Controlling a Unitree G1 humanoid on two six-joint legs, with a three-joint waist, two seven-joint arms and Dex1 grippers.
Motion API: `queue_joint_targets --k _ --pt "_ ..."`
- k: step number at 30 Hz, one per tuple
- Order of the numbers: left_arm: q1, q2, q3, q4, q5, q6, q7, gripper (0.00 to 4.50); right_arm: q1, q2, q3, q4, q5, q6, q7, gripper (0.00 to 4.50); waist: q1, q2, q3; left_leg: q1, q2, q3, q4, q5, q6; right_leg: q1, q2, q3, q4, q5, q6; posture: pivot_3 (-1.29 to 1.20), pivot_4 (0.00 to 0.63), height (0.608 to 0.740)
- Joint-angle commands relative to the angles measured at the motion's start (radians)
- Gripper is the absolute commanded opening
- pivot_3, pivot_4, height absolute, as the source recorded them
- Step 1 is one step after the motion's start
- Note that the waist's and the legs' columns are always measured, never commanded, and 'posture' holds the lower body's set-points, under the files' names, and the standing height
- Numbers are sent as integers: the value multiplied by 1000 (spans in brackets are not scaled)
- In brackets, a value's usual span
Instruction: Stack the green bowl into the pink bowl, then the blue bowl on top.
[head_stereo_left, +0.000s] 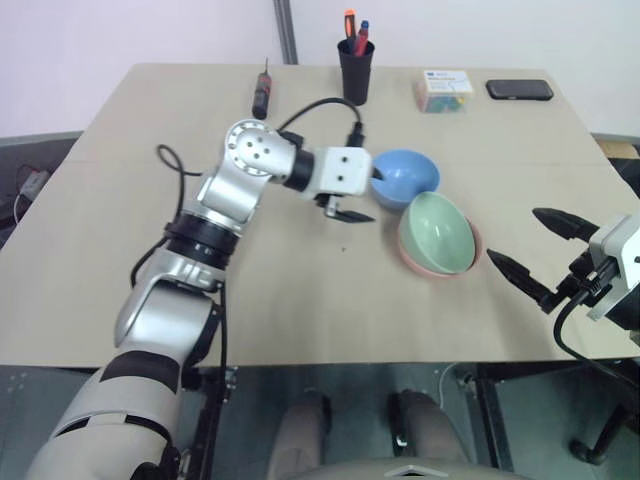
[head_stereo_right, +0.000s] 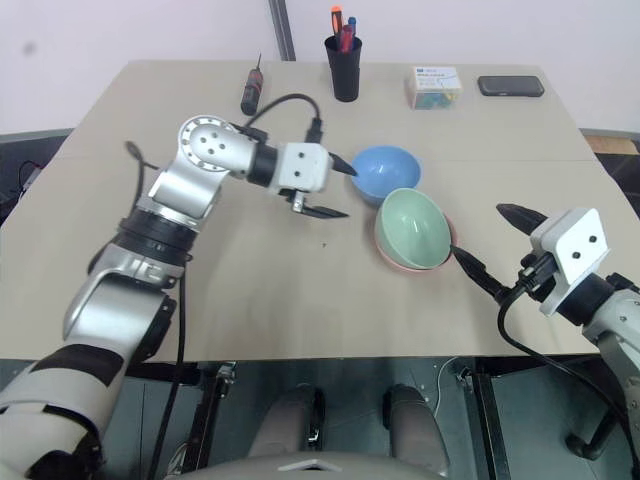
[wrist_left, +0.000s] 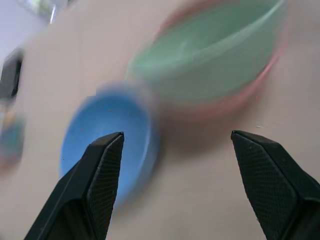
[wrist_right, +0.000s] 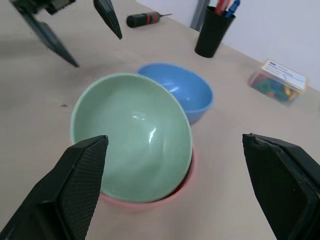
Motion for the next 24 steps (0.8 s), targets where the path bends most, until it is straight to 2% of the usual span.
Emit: queue_joint_targets --k 1,5,9,14,24 --pt "-119 -23 -46 237 148 -197 176 3623 -36 -6 20 1 -5 -20 -13 4500 9 -1 0 -1 0 0 1 0 0 0 0 0 0 0 0 0 150 740" --pt "-222 -101 -104 438 253 -361 301 3623 -8 -7 22 -10 -27 -27 -12 4500 37 -1 1 -3 -1 -1 2 -1 1 0 -2 -2 -2 0 0 0 150 740" --pt "-291 -175 -109 568 278 -425 337 3623 40 5 3 -45 -22 -36 -17 4500 44 -1 1 -5 -2 -1 2 -1 2 0 -2 -3 -4 0 0 0 150 740" --pt "-335 -232 -128 648 319 -481 348 3623 89 38 -34 -85 -7 -42 -44 4500 15 -1 1 -2 -1 0 2 -1 2 0 -2 -1 -1 0 0 0 150 740" --pt "-356 -279 -142 710 352 -504 327 3623 216 87 -175 -164 65 -41 -58 4500 19 -1 1 -2 -1 0 2 -1 2 0 -1 -1 -1 0 0 0 150 740"
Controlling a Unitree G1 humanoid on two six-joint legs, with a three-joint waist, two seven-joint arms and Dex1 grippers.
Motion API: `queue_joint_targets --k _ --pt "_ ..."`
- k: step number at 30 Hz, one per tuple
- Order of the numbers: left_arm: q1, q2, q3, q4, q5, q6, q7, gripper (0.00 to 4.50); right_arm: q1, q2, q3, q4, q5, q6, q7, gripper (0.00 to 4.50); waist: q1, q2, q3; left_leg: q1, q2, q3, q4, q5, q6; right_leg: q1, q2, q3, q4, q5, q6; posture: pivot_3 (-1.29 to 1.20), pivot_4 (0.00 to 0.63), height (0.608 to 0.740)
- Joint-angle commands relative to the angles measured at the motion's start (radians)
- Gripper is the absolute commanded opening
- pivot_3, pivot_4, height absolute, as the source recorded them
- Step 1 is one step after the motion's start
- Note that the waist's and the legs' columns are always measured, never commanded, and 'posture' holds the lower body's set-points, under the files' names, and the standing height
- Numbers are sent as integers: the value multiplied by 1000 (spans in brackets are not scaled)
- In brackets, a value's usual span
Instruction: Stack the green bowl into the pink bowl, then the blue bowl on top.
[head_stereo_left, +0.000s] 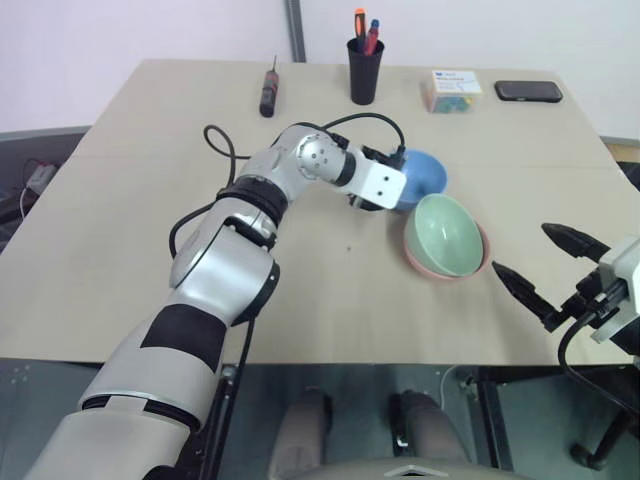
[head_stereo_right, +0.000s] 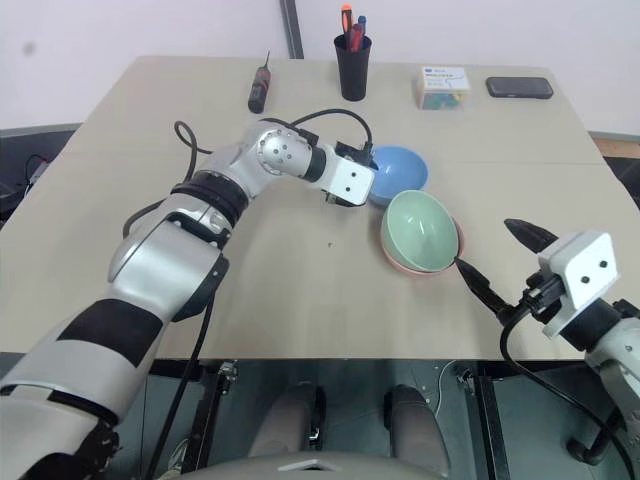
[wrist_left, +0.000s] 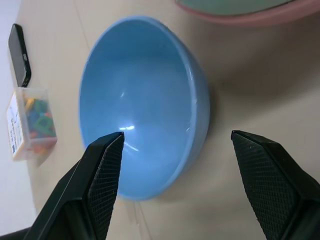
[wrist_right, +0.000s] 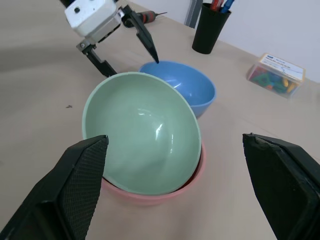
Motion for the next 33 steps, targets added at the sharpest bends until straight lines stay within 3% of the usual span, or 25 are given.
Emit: queue_joint_targets --k 1,2,3,5,6,9,10,12,23,27,30,33 --pt "-45 -5 2 5 15 -13 5 3623 20 3 -61 -51 24 -23 -10 4500 0 0 0 0 0 0 0 0 0 0 0 0 0 0 0 0 150 740" --pt "-45 -9 -2 9 21 -10 9 3623 22 4 -63 -53 25 -24 -14 4500 0 0 0 0 0 0 0 0 0 0 0 0 0 0 0 0 150 740" --pt "-45 -11 -8 12 30 -10 13 3252 22 4 -63 -56 26 -23 -19 4500 0 0 0 0 0 0 0 0 0 0 0 0 0 0 0 0 150 740" --pt "-44 -18 -18 16 51 -13 19 3056 19 2 -60 -60 27 -21 -31 4500 1 0 0 0 0 0 0 0 0 0 0 0 0 0 0 0 150 740" --pt "-44 -24 -23 18 61 -12 25 2570 16 0 -58 -60 27 -21 -35 4500 2 0 0 0 0 0 0 0 0 0 0 0 0 0 0 0 150 740" --pt "-46 -35 -30 22 76 -9 40 1696 8 -4 -51 -60 26 -19 -47 4500 4 0 0 0 0 0 0 0 0 0 0 0 0 0 0 0 150 740" --pt "-47 -38 -30 22 78 -10 42 1187 5 -6 -49 -59 26 -18 -49 4500 4 0 0 0 0 0 0 0 0 0 0 0 0 0 0 0 150 740" --pt "-47 -40 -20 22 70 -17 31 938 0 -9 -44 -56 22 -17 -54 4500 4 0 0 0 0 0 0 0 0 0 0 0 0 0 0 0 150 740" --pt "-90 26 103 -23 -81 -61 -165 938 21 -7 -66 -49 16 -31 -53 4500 5 0 0 0 0 0 0 0 0 0 0 0 0 0 0 0 150 740" --pt "-86 22 94 -15 -55 -23 -139 938 22 -6 -65 -35 10 -45 -51 4500 7 0 0 0 0 0 0 0 0 1 0 0 0 0 0 0 150 740" --pt "-77 1 106 -9 -75 14 -169 1545 17 -5 -50 -41 5 -48 -61 4500 6 0 0 1 0 0 0 0 0 1 0 0 0 0 0 0 150 740" --pt "-79 -15 110 -8 -76 30 -151 2884 15 -6 -50 -41 3 -48 -61 4500 5 0 0 1 0 0 0 0 0 1 0 0 0 0 0 0 150 740"
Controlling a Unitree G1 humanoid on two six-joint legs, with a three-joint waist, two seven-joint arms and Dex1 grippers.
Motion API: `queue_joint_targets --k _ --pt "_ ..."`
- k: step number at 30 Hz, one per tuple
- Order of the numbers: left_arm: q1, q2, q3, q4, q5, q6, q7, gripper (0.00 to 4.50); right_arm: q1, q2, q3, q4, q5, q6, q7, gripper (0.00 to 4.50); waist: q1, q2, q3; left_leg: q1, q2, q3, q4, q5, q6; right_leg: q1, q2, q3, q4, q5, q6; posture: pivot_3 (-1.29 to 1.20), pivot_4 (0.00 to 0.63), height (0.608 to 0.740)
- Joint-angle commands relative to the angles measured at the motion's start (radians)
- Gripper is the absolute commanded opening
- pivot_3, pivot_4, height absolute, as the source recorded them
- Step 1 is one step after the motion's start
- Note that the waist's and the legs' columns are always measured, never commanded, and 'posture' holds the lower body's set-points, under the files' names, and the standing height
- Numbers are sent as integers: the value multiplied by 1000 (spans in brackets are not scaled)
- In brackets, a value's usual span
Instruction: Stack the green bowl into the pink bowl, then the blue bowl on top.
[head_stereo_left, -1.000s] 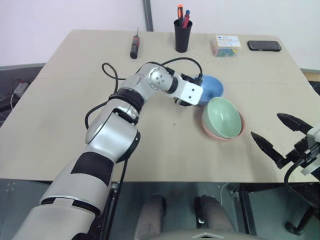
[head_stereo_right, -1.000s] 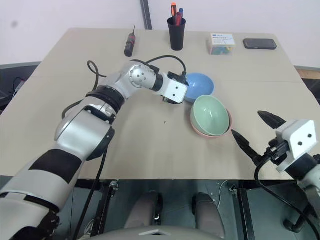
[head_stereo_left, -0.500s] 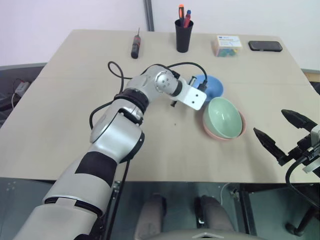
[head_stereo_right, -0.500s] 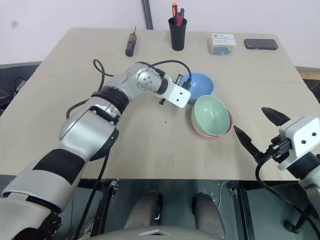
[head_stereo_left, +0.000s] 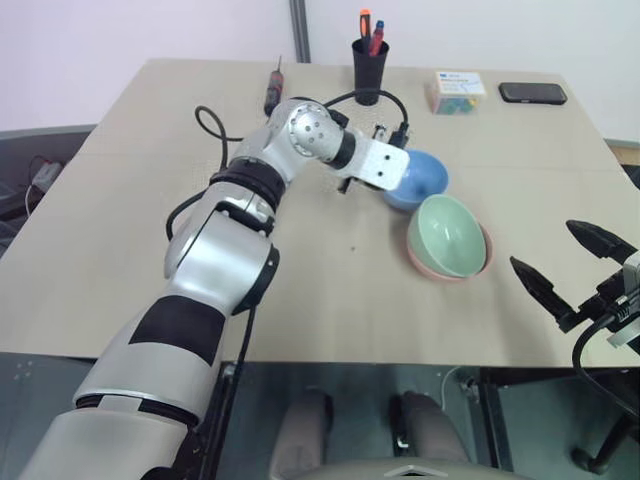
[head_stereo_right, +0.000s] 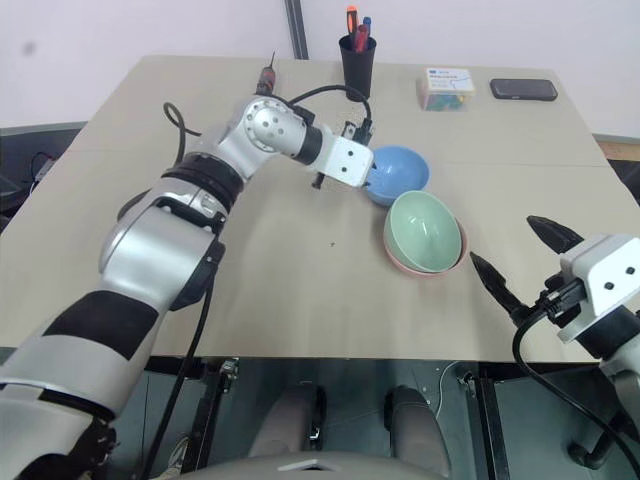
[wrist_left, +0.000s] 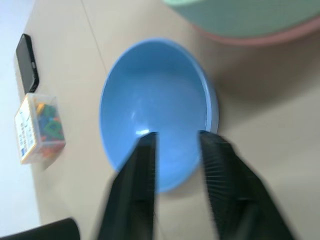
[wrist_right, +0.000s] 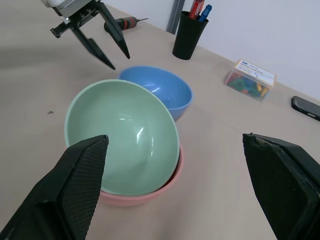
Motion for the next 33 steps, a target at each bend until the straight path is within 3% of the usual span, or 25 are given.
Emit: queue_joint_targets --k 1,3,14,23,28,33 --pt "-14 -14 23 -19 -16 22 32 3172 -4 -2 -17 -21 -2 -27 -6 4500 0 0 0 0 0 0 0 0 0 0 0 0 0 0 0 0 150 740" --pt "-17 -25 10 -14 0 30 53 3936 -2 0 -14 -27 -6 -26 -9 4500 0 0 0 0 0 0 0 0 0 0 0 0 0 0 0 0 150 740" --pt "2 -105 -165 44 210 86 258 3936 -4 11 10 -29 -33 -36 -23 4500 1 0 0 0 0 0 0 0 0 0 0 0 0 0 0 0 150 740" --pt "0 -120 -158 56 221 77 259 136 18 13 -12 -43 -6 -48 -7 4500 0 0 0 0 0 0 0 0 0 0 0 0 0 0 0 0 150 740" --pt "-2 -100 -105 42 158 31 188 35 27 11 -22 -34 -1 -57 4 4500 0 0 0 0 0 0 0 0 0 0 0 0 0 0 0 0 150 740" --pt "-14 -79 24 14 -7 3 -19 35 41 -2 -54 -10 -1 -69 32 4500 0 0 0 0 0 0 0 0 0 0 0 0 0 0 0 0 150 740"
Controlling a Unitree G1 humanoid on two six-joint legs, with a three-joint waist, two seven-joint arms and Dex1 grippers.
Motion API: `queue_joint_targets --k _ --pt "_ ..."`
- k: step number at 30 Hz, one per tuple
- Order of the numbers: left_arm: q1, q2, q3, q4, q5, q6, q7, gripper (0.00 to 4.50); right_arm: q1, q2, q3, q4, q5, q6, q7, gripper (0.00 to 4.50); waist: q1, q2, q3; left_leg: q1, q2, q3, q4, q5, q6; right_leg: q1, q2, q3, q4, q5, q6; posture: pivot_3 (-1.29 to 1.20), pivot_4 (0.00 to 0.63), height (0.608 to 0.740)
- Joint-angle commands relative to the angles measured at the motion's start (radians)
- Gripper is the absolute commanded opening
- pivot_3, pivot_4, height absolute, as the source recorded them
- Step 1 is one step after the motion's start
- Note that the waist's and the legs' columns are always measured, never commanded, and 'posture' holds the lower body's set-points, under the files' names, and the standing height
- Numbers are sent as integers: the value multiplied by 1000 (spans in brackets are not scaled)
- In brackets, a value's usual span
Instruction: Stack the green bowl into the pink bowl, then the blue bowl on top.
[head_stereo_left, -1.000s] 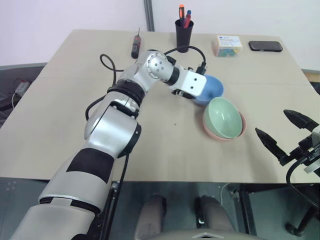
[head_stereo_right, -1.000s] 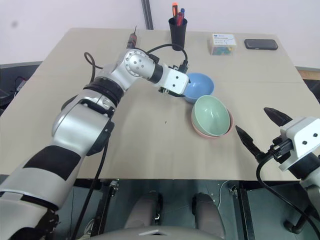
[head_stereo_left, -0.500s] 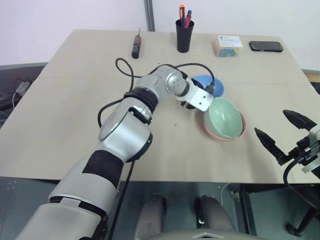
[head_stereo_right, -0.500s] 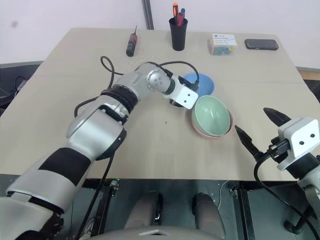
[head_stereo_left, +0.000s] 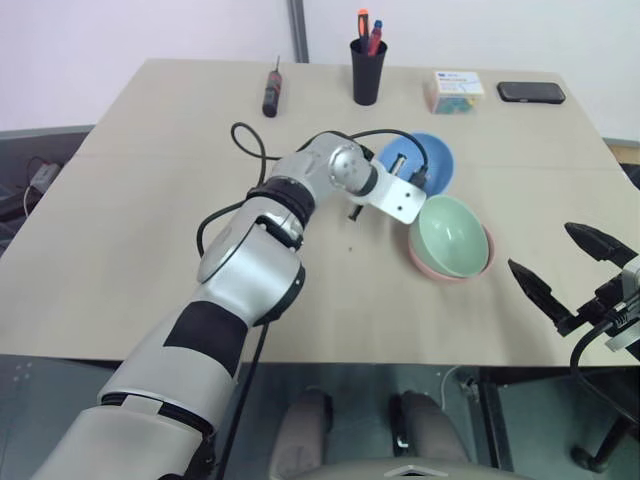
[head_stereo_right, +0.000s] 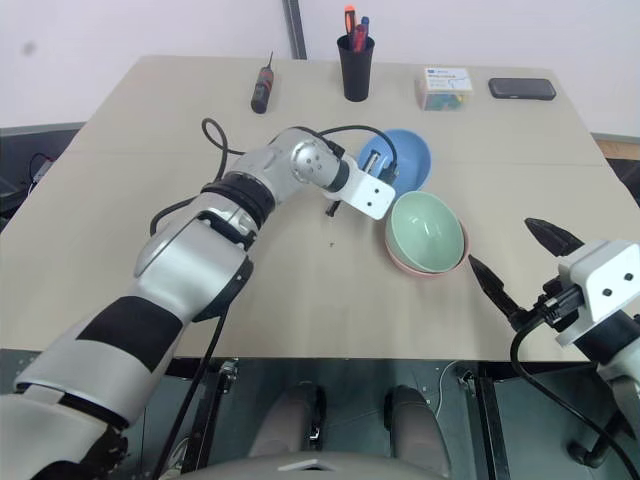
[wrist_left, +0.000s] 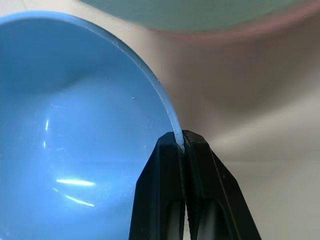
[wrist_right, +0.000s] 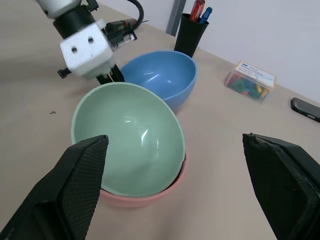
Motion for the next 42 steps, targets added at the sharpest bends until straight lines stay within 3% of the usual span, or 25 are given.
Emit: queue_joint_targets --k 1,9,14,18,22,24,30,34,40,42 --pt "-41 22 74 -50 -96 -39 -90 35 7 -13 -52 -3 9 -30 18 4500 0 0 0 0 0 0 0 0 0 0 0 0 0 0 0 0 150 740" --pt "-65 -46 222 -220 -400 6 -486 35 49 -6 -117 17 11 -45 49 4500 3 0 0 0 0 -1 0 0 0 1 0 -1 -1 0 0 0 150 740" --pt "5 -87 185 -320 -435 35 -578 35 47 -3 -108 11 4 -47 38 4500 -6 2 -1 1 0 0 0 0 0 1 0 0 0 0 0 0 150 740" --pt "45 -51 131 -332 -396 4 -586 926 54 0 -100 -9 6 -42 29 4500 -27 2 -1 2 1 0 0 0 0 1 1 1 2 0 0 0 150 740" --pt "60 -15 106 -353 -381 -18 -576 2646 61 -2 -100 -10 9 -43 29 4500 -25 2 -1 2 1 0 0 0 0 1 1 2 1 0 0 0 150 740" --pt "67 -11 113 -370 -389 -15 -552 2999 56 -5 -88 -2 5 -44 30 4500 -20 2 -1 2 1 0 0 0 0 1 1 2 1 0 0 0 150 740" --pt "132 25 199 -551 -510 215 -512 2999 29 -21 -44 30 -16 -39 39 4500 -20 2 -1 1 1 0 0 0 0 1 1 1 0 0 0 0 150 740" --pt "242 92 253 -779 -577 522 -443 2999 17 -39 -3 63 -34 -36 57 4500 -30 4 -2 2 1 0 0 0 0 1 1 1 1 0 0 0 150 740" --pt "500 196 315 -1140 -653 920 -291 2999 -28 -85 15 141 -61 -48 98 4500 -26 6 -4 2 2 0 1 0 0 1 1 2 2 0 0 0 150 740" --pt "618 154 423 -1187 -718 865 -161 2999 -42 -102 15 163 -64 -51 117 4500 -22 7 -4 2 2 0 1 0 0 1 0 1 2 0 0 0 150 740"
